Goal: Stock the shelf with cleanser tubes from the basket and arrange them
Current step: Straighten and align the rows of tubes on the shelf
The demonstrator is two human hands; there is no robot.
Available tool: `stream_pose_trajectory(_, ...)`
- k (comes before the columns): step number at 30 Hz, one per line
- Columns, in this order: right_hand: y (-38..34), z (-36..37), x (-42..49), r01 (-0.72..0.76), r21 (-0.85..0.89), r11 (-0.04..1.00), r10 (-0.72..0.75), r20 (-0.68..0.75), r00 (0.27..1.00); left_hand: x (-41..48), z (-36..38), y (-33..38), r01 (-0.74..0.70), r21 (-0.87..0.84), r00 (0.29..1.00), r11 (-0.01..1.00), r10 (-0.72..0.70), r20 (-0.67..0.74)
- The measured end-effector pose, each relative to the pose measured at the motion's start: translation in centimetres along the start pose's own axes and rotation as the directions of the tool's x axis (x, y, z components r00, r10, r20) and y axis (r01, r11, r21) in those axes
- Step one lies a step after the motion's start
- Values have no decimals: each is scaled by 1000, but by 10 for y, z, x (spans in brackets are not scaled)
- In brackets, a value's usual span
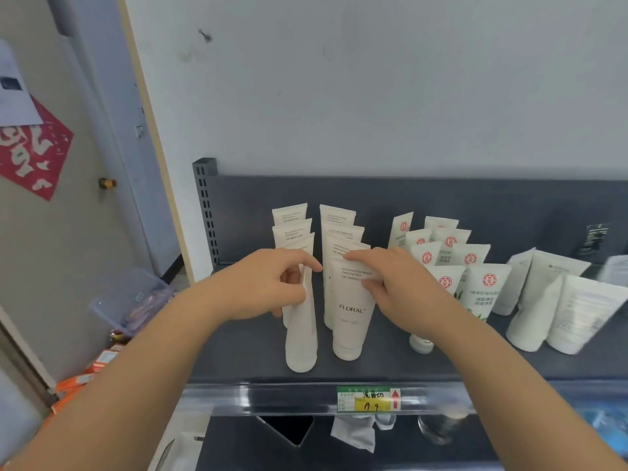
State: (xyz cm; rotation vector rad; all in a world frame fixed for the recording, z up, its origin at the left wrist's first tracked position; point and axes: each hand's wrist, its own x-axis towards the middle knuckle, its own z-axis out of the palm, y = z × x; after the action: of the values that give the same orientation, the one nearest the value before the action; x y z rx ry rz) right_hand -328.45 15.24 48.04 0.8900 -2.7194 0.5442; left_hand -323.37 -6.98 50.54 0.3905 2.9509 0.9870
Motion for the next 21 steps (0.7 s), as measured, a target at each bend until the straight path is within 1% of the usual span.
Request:
stream_pose_trajectory(1,0,-1,-1,-1,7,1000,1,2,1000,-2,-3,-1,1,10,999,1000,-1,38)
stream_pose_trajectory(3,1,-3,-1,-3,29,1000,3,3,1000,-2,-7,-3,-17,150,999,988,9,50)
stream_pose_trajectory(5,1,-5,-1,-9,75,997,9,0,1000,3,-6,-6,-55,305,998,951,64,-18)
stream_pose_trajectory(6,1,-5,0,-12,101,995,12,2,1000,5,-4,-8,-68,350,994,934,92,-54)
stream_pose_trajectory(9,1,-8,0,-14,158,987,11,17,1000,12,2,-8,-69,400,985,914,127,-121)
stream_pose_trajectory(14,7,-12,0,-71,263,962,65,34,997,16,0,-3,16,517,984,856,79,-160)
stream_pose_trajectory(21,10,-10,-1,-69,308,949,62,33,998,13,-4,-3,70,592,975,803,70,-210)
